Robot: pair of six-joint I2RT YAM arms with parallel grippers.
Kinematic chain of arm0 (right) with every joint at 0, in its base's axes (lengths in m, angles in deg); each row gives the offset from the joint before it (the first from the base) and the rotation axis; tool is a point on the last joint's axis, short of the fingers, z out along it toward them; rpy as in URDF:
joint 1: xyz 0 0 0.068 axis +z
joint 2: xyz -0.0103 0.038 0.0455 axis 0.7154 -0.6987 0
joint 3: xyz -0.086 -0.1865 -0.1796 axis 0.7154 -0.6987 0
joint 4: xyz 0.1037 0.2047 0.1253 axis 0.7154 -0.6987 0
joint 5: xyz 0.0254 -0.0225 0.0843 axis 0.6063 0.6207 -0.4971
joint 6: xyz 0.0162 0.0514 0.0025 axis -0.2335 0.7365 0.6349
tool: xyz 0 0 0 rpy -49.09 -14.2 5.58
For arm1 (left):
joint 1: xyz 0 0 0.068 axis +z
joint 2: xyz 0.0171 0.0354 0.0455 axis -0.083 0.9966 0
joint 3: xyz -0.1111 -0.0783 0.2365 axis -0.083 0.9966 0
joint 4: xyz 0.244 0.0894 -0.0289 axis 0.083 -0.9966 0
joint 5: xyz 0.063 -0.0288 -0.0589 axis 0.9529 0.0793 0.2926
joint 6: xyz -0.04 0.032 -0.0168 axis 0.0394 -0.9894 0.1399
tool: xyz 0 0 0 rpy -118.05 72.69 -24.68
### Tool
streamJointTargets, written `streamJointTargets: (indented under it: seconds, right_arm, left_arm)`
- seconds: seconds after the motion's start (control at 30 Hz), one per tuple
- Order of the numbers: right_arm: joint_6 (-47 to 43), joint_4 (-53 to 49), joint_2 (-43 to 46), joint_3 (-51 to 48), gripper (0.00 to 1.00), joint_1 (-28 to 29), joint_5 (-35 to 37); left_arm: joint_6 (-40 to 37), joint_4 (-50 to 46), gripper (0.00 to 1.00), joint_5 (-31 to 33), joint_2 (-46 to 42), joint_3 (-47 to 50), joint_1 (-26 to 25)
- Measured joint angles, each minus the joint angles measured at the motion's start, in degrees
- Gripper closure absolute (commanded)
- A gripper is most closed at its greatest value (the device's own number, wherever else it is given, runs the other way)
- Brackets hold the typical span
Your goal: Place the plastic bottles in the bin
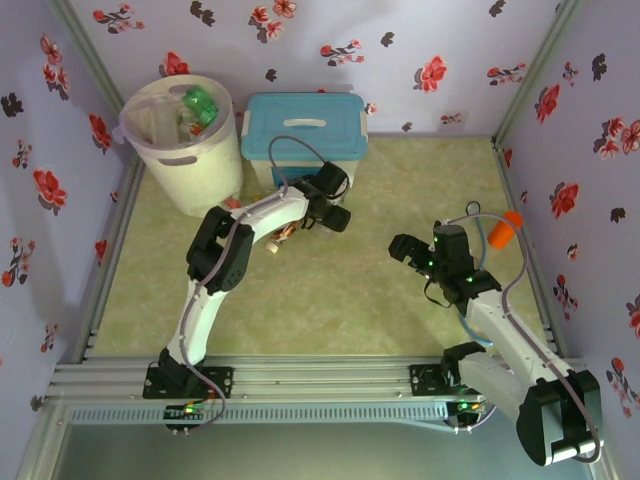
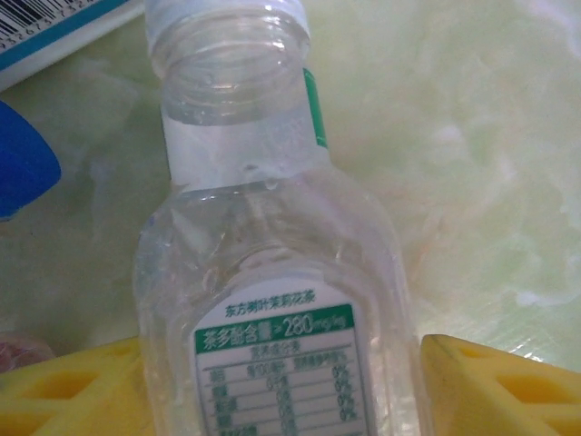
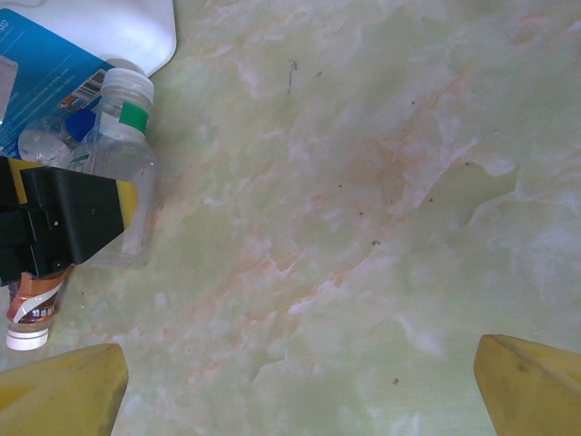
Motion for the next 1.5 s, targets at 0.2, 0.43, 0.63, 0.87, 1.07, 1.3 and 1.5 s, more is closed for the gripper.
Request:
streamJointTargets:
  seconds: [0.2, 0.43, 0.63, 0.87, 1.07, 1.3, 1.5]
  right_arm:
    - [-0.02, 0.00, 0.00, 0.00, 0.01, 0.00, 0.00]
    - [-0.02, 0.00, 0.00, 0.00, 0.01, 0.00, 0.02]
    - [-0.02, 0.00, -0.02, 0.00, 0.01, 0.00, 0.00]
    - [-0.02, 0.00, 0.04, 0.00, 0.01, 0.00, 0.02]
    - [0.00, 0.02, 0.76, -0.11, 0.01, 0.00, 0.02]
    - [0.04, 0.28, 1.60, -1.07, 0.01, 0.00, 0.00]
    - [0.26, 0.09, 2.78, -2.27, 0.01, 0.00, 0.07]
  left_arm:
    - [-0.04, -0.22, 0.42, -0.02, 0.02, -0.07, 0.00]
    - [-1.49, -2.80, 0.47, -0.46, -2.12, -0.74, -0.72]
    - [-3.48, -4.92, 0.56, -1.88, -12.87, -0.81, -1.09]
    - [-5.75, -6.12, 1.00, -2.86, -26.49, -4.15, 1.55]
    - [-5.05, -6.45, 1.00, -8.68, -32.50, -4.59, 14.93]
    - [-0.22, -3.63, 1.00, -13.05, -35.34, -1.92, 30.69]
    - [4.83, 0.59, 1.00, -16.44, -37.83, 1.79, 37.42]
